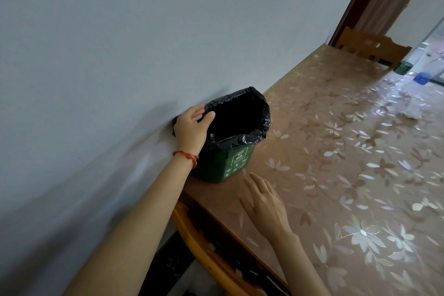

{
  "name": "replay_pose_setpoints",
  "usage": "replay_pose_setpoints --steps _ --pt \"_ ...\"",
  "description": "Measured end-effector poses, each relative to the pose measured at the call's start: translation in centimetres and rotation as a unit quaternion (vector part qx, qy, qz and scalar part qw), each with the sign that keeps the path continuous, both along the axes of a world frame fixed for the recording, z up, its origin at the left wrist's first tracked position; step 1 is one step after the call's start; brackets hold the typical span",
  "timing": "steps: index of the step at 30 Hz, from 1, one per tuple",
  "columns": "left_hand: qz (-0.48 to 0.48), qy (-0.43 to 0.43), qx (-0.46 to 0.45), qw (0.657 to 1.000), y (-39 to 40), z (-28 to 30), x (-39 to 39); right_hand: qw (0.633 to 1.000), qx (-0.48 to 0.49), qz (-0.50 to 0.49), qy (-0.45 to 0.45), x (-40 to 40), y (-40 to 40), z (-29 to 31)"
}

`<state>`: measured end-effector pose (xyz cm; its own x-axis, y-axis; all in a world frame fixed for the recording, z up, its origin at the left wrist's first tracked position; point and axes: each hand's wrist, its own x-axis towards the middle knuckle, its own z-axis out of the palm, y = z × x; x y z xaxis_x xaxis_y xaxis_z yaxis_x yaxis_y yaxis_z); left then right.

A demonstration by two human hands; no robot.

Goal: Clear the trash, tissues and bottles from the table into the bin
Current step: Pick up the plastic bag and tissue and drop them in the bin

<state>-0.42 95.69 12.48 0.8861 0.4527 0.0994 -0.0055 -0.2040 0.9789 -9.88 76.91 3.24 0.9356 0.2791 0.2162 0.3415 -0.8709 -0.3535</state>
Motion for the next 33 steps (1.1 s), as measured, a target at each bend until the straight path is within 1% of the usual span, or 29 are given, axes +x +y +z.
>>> replay_pose_setpoints --steps 4,7,11,14,16,18,21,23,26,33 --pt "-0.024 -0.049 0.057 0.997 -0.7 -0.7 -3.0 1.0 0.004 -0.009 0.008 -0.3 -0.2 -0.2" --pt "-0.047 -0.092 0.159 0.982 -1.2 -2.3 -5.5 1.0 -0.005 -0.02 0.008 -0.6 -0.7 -0.6" --pt "-0.101 -0.093 0.269 0.953 -1.8 -5.0 -7.6 0.999 -0.029 -0.045 0.003 -1.3 -1.8 -1.2" --pt "-0.139 -0.067 0.326 0.933 -2.1 -6.9 -8.3 0.996 -0.049 -0.069 0.001 -1.8 -2.7 -1.5" --pt "-0.185 -0.016 0.357 0.916 -2.3 -8.1 -8.4 0.994 -0.064 -0.089 0.003 -2.2 -3.4 -1.6" --pt "-0.228 0.036 0.406 0.884 -2.6 -9.2 -8.4 0.991 -0.072 -0.109 0.009 -2.8 -4.1 -1.7" --pt "-0.273 0.073 0.476 0.833 -3.2 -10.6 -8.3 0.987 -0.073 -0.144 0.027 -3.8 -5.2 -1.8" --pt "-0.294 0.082 0.503 0.808 -3.9 -11.2 -8.4 0.983 -0.07 -0.167 0.039 -4.6 -5.9 -1.9" --pt "-0.327 0.085 0.519 0.785 -5.1 -11.8 -8.5 0.975 -0.07 -0.206 0.047 -5.9 -6.9 -2.1" --pt "-0.41 0.061 0.514 0.751 -8.9 -12.7 -8.6 0.95 -0.055 -0.292 0.097 -9.7 -9.1 -2.8"
